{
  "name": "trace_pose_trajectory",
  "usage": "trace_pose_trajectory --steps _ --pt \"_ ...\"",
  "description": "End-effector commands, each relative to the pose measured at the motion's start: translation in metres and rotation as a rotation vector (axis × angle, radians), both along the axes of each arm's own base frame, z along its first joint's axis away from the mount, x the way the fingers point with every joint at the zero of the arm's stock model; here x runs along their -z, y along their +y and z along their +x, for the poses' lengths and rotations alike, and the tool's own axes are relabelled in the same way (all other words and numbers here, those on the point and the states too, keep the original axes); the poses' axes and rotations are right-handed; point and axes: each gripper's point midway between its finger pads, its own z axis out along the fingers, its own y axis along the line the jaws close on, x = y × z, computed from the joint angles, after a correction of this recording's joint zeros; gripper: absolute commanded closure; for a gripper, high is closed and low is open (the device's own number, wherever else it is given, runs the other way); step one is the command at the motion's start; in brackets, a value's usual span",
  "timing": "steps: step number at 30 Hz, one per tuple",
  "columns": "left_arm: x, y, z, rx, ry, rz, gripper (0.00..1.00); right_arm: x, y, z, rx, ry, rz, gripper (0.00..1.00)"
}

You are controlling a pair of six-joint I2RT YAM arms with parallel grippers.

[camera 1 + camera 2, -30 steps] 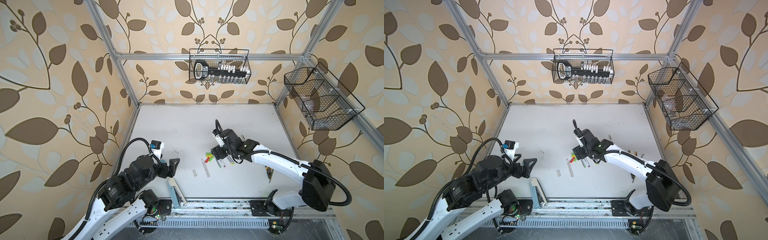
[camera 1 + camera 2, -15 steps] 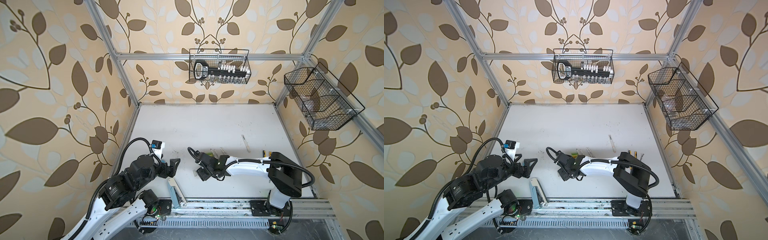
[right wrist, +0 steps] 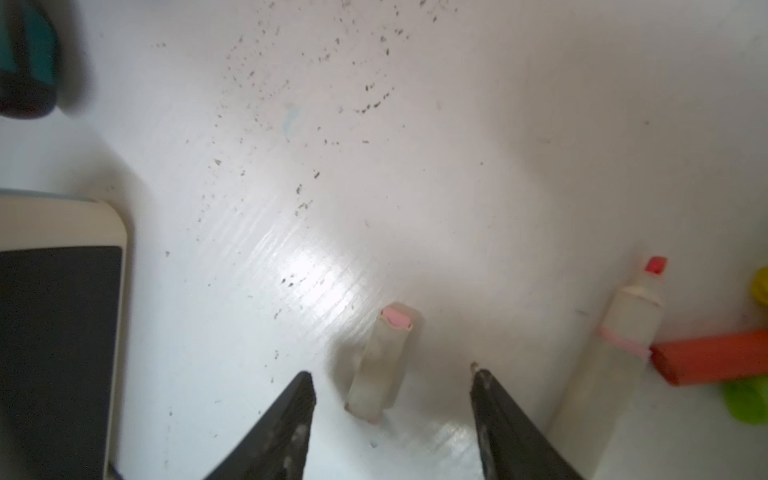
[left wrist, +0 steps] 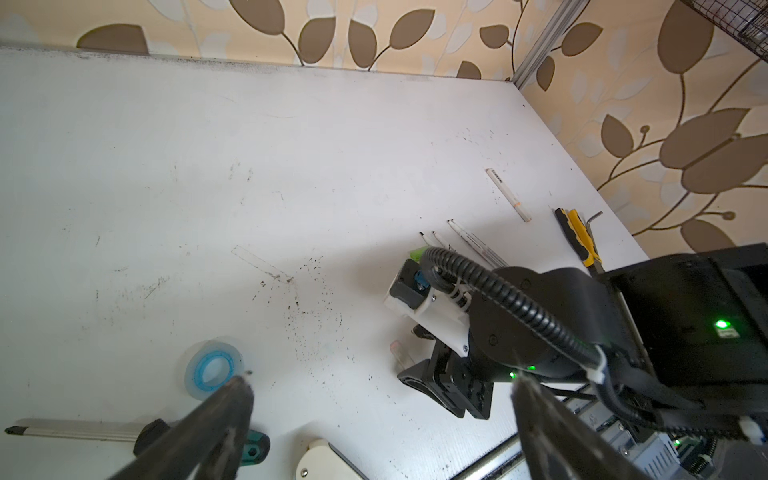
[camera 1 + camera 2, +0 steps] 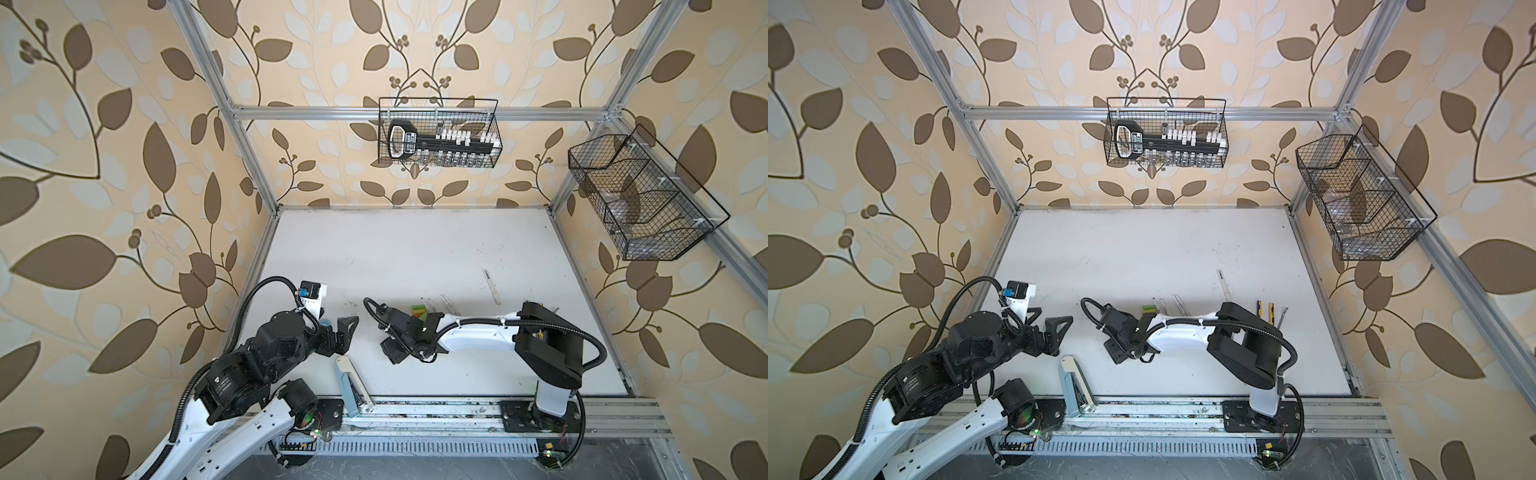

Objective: Insert the pens into the pen caps

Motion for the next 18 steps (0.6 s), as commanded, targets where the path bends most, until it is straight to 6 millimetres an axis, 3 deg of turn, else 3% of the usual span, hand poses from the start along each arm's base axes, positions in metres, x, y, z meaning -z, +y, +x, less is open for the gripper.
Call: trace_pose_trajectory --steps 1,8,18 --pt "-0.005 0.001 0.004 -0.009 -0.030 -0.004 0.01 0.000 0.007 0.001 0.016 0.000 -0.015 0.43" --pt "-0.005 0.002 0.005 -0.011 -0.030 -0.009 0.01 0.007 0.004 -0.004 0.007 0.003 -0.069 0.56" --pt "-0.012 0.012 0.005 -0.058 -0.061 -0.027 0.01 0.013 -0.006 -0.012 -0.001 -0.024 -0.167 0.66"
